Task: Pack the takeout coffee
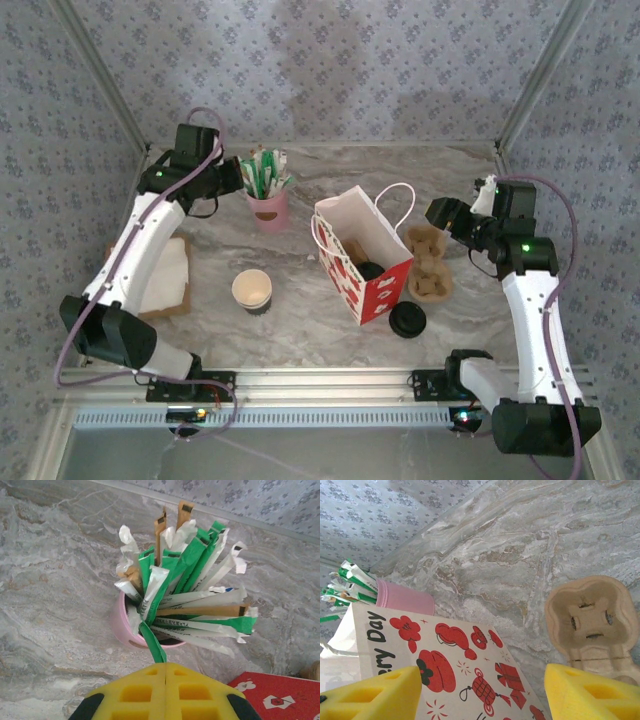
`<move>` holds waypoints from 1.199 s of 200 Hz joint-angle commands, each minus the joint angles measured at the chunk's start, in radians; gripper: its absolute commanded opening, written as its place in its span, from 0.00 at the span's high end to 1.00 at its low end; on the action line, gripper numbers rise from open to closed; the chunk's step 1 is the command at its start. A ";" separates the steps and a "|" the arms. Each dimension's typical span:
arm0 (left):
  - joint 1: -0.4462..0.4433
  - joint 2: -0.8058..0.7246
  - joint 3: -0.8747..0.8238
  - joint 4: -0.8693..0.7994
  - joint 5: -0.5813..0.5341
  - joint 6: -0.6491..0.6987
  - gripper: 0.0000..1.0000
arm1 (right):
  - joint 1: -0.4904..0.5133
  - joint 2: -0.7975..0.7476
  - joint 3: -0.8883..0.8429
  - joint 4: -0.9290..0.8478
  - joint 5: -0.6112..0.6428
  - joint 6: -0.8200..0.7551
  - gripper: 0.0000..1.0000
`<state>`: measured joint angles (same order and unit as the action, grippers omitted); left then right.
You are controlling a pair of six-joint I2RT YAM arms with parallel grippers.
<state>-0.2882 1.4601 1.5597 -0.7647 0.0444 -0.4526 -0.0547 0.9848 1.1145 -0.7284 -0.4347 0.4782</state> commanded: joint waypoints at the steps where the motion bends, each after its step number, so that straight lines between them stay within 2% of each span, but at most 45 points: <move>1: -0.006 -0.042 0.042 -0.042 0.027 0.018 0.96 | -0.007 -0.020 0.036 -0.009 -0.008 0.010 0.32; 161: -0.009 -0.236 0.194 -0.084 0.297 -0.001 0.97 | 0.055 -0.070 0.147 -0.084 0.027 0.026 0.32; 240: -0.020 -0.259 0.242 0.002 0.479 -0.084 1.00 | 0.073 -0.100 0.158 -0.114 0.045 0.031 0.31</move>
<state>-0.2939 1.2171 1.7638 -0.8238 0.4274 -0.4957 0.0109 0.9024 1.2427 -0.8116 -0.4072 0.4950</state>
